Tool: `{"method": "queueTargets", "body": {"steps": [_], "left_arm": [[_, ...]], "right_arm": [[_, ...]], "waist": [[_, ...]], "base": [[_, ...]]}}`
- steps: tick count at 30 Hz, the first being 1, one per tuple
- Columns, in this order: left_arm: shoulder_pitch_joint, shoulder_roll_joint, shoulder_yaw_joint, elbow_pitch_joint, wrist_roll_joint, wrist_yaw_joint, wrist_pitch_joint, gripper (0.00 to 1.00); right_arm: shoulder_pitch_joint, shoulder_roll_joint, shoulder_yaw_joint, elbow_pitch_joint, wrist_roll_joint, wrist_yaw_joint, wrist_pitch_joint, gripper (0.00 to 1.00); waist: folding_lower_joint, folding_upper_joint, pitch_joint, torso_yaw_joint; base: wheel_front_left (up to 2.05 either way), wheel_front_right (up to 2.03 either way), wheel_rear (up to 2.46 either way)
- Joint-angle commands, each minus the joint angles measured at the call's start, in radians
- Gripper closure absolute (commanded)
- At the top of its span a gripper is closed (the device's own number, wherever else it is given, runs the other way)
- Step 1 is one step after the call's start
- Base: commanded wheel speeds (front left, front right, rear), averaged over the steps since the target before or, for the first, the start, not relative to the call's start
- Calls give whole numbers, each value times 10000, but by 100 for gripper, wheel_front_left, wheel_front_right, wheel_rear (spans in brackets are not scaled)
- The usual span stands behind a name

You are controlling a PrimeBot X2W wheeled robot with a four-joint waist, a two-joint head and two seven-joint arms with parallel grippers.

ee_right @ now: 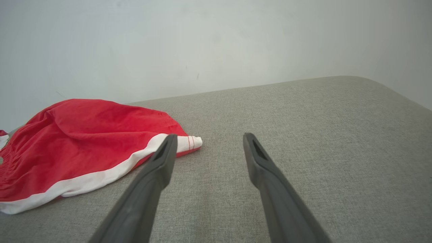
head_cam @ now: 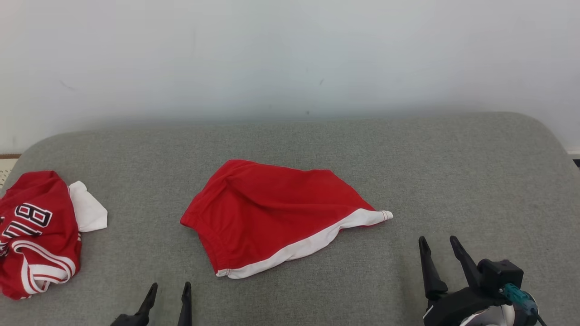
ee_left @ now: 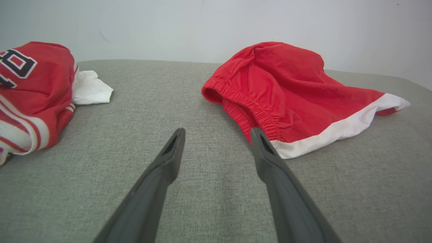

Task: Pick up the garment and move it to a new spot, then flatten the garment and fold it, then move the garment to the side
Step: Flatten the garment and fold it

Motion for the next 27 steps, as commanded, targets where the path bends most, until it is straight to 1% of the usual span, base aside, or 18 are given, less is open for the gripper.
{"method": "queueTargets", "body": {"steps": [1, 5, 11, 15, 18, 23, 27], "left_arm": [[243, -22, -2, -119, 17, -7, -47, 0], [542, -49, -115, -351, 39, 24, -46, 0], [589, -59, -503, -539, -304, 157, -47, 0], [243, -62, -883, -421, -624, 37, -47, 0], [-52, -61, -1240, -196, -915, -151, -47, 0], [-591, -60, -1513, 136, -1192, -318, -47, 0], [-1021, -59, -1623, 605, -1487, -302, -47, 0]], "right_arm": [[186, 33, 20, 16, -99, 1, -3, 0], [111, -1, 6, 49, -108, 1, -3, 0], [30, 38, -26, 48, -161, 1, -3, 0], [-90, 31, 73, 75, -124, 1, -5, 0], [-229, 15, 158, 65, -75, 1, -3, 0], [-467, -25, 283, 28, -47, 1, -5, 0], [-708, -90, 351, 23, 3, 1, -3, 0]], "waist": [[2, 1, -32, 64], [2, 1, 21, 107], [2, 1, 215, 164], [2, 1, 415, 134], [2, 1, 644, 62], [2, 1, 1049, -87], [2, 1, 1291, -281]], "base": [[0, 0, 0], [0, 0, 0], [0, 0, 0], [0, 0, 0], [0, 0, 0], [0, 0, 0], [0, 0, 0]]}}
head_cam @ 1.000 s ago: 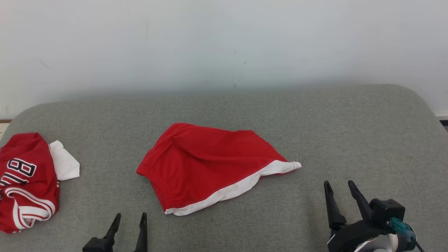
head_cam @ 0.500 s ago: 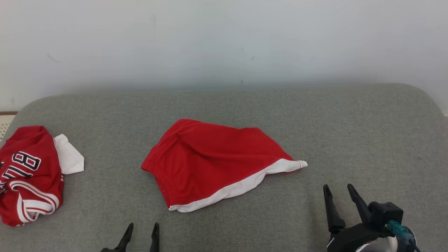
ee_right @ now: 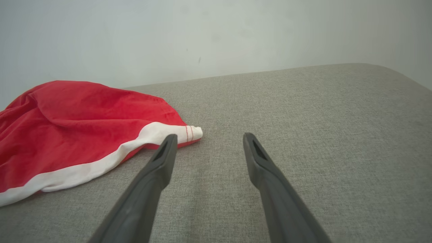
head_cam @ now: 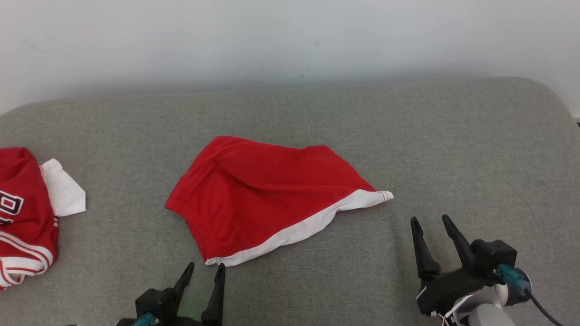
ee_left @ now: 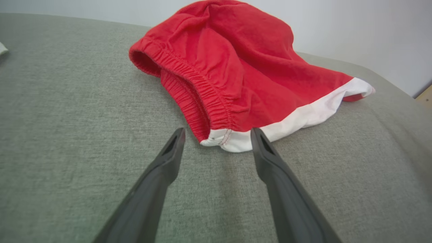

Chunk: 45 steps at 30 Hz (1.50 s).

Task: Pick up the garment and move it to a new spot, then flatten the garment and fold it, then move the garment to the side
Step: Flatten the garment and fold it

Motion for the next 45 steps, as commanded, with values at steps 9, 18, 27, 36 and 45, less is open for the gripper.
{"method": "queueTargets", "body": {"steps": [9, 18, 27, 36, 45], "left_arm": [[-588, 13, 191, 832, -190, -293, -45, 0], [-837, 10, 400, 998, -245, -466, -45, 100], [-557, 11, 1031, 703, 176, -474, -45, 100], [-672, 70, 2179, 729, 1136, -735, -45, 100], [-437, 27, 2303, 700, 1548, -992, -44, 100]], "right_arm": [[-294, -100, 111, -79, 96, 1, -5, 0], [-379, -163, 44, -170, 208, 1, -5, 0], [-545, -293, 350, -88, 382, 1, -5, 0], [-994, -675, 1959, 362, 1275, 1, -5, 0], [-1529, -1027, 2748, 88, 2372, 1, -5, 0]], "waist": [[-1, -1, 494, -570], [-1, -1, 672, -664], [-1, -1, 779, -244], [-1, -1, 939, 402], [-1, -1, 967, 615]], "base": [[0, 0, 0], [0, 0, 0], [0, 0, 0], [0, 0, 0], [0, 0, 0]]}}
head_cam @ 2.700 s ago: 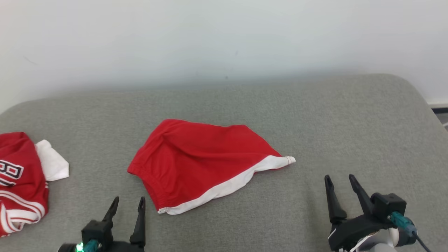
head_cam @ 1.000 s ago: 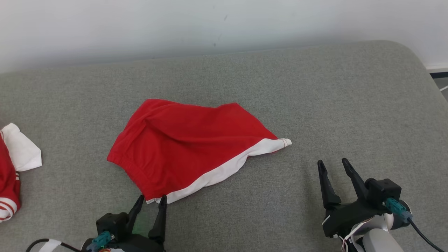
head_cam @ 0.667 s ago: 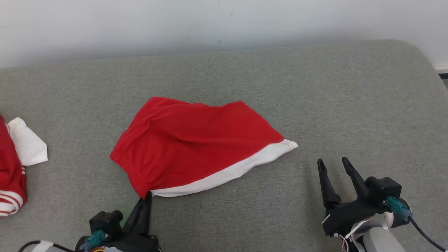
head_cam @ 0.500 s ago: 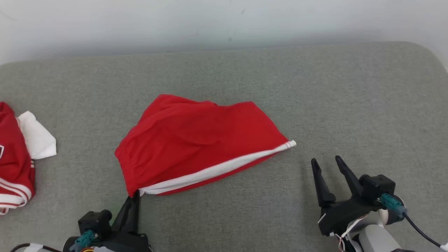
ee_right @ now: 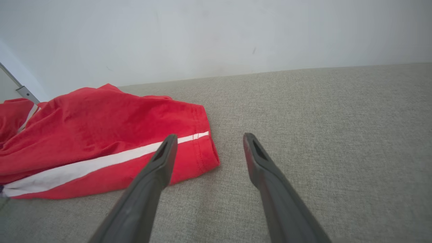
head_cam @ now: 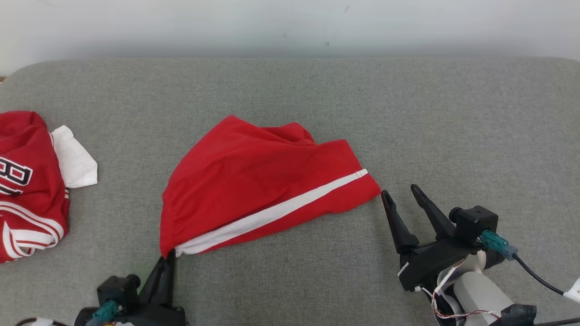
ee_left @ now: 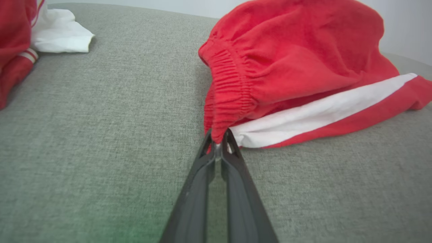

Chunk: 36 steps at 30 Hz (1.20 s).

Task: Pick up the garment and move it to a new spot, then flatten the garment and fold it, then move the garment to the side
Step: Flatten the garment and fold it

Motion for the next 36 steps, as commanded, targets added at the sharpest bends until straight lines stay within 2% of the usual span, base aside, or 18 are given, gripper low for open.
{"method": "queueTargets", "body": {"steps": [1, 10, 15, 20, 31, 32, 33, 34, 35, 36], "left_arm": [[299, 16, -45, 7, 80, -38, -44, 100], [279, 4, -549, 68, -166, -51, -28, 100], [206, 0, -842, 86, -276, 1, -22, 100], [147, 0, -1121, 73, -443, 89, -21, 100], [-8, -4, -1406, -8, -612, 218, -20, 100], [-16, -4, -1422, 0, -622, 228, -20, 100], [-21, -2, -1432, 7, -639, 238, -20, 100], [-24, -2, -1442, 18, -651, 247, -20, 100], [-24, -2, -1442, 18, -651, 247, -20, 100], [-22, -2, -1449, 27, -657, 254, -20, 100]], "right_arm": [[-57, -74, 183, 93, 251, 1, -4, 0], [-978, -266, 1580, 897, 2179, 1, -4, 0], [-1776, -385, 2233, 1735, 3046, 1, -3, 0], [-2213, -376, 2490, 2453, 3403, 1, -3, 0], [-3088, -441, 3566, 3196, 4247, 1, -3, 0], [-3124, -444, 3687, 3255, 4335, 1, -4, 11], [-3185, -460, 3815, 3323, 4407, 1, -3, 17], [-3228, -469, 3966, 3385, 4526, 1, 23, 42], [-3228, -469, 3966, 3385, 4526, 1, 23, 42], [-3302, -489, 4102, 3417, 4617, 1, 37, 57]], "waist": [[-1, -1, -26, 52], [-1, -1, 77, 484], [-1, -1, 201, 708], [-1, -1, 266, 850], [-1, -1, 503, 951], [-1, -1, 512, 963], [-1, -1, 518, 974], [-1, -1, 522, 986], [-1, -1, 522, 986], [-1, -1, 527, 996]], "base": [[0, 0, 0], [0, 0, 0], [0, 0, 0], [0, 0, 0], [0, 0, 0], [0, 0, 0], [0, 0, 0], [0, 0, 0], [0, 0, 0], [0, 0, 0]]}}
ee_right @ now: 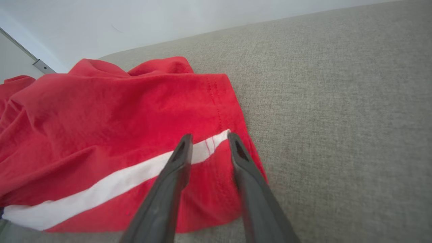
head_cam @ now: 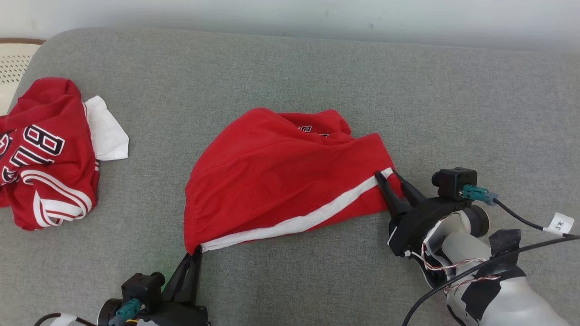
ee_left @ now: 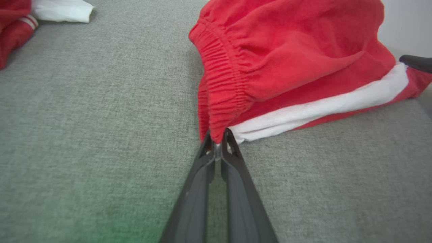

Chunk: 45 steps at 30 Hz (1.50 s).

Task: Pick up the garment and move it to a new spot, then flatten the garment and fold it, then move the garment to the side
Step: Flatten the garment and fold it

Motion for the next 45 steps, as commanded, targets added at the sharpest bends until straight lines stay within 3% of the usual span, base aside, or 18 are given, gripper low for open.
{"method": "queueTargets", "body": {"steps": [1, 2, 3, 11, 20, 26, 29, 33, 39, 45], "left_arm": [[6, 7, -7, 78, -28, 63, 8, 100], [6, 7, -16, 80, -35, 68, 8, 100], [3, 7, -22, 74, -45, 75, 8, 100], [-64, 7, 128, -65, -100, 106, 8, 100], [-711, 85, 453, -409, 498, -300, 4, 100], [-2246, 602, -535, 510, 315, -524, 4, 100], [-3266, 911, -1515, 1321, -700, -533, 233, 100], [-4537, 1371, -2833, 1838, -2791, -537, 1897, 100], [-6037, 2439, -4335, 1130, -6106, -538, 4215, 100], [-7041, 3250, -4919, 949, -7102, -539, 4234, 100]], "right_arm": [[-168, -67, 116, 22, 87, 1, 21, 73], [-198, -78, 220, 59, 205, 1, 19, 93], [-236, -91, 333, 99, 313, 1, 18, 100], [-386, -291, 309, -166, 678, 1, -16, 100], [335, -319, -1170, -1403, 5, 1, -18, 100], [631, -92, -2372, -2222, -792, 1, -17, 100], [704, 103, -2933, -2444, -1171, 1, -17, 100], [489, 282, -3620, -2608, -1593, 1, -18, 100], [149, 439, -4352, -2617, -2052, 1, -18, 100], [-271, 527, -4759, -2630, -2392, 1, -18, 100]], "waist": [[0, -1, 4, 13], [0, -1, 6, 20], [0, -1, 10, 23], [0, -1, -122, -112], [0, -1, -1031, -543], [0, -1, -1784, -740], [0, -1, -2111, -824], [0, -1, -2351, -884], [0, -1, -2515, -876], [0, -1, -2564, -886]], "base": [[0, 0, 0], [0, 0, 0], [0, 0, 0], [0, 0, 0], [0, 0, 0], [0, 0, 0], [0, 0, 0], [0, 0, 0], [0, 0, 0], [0, 0, 0]]}}
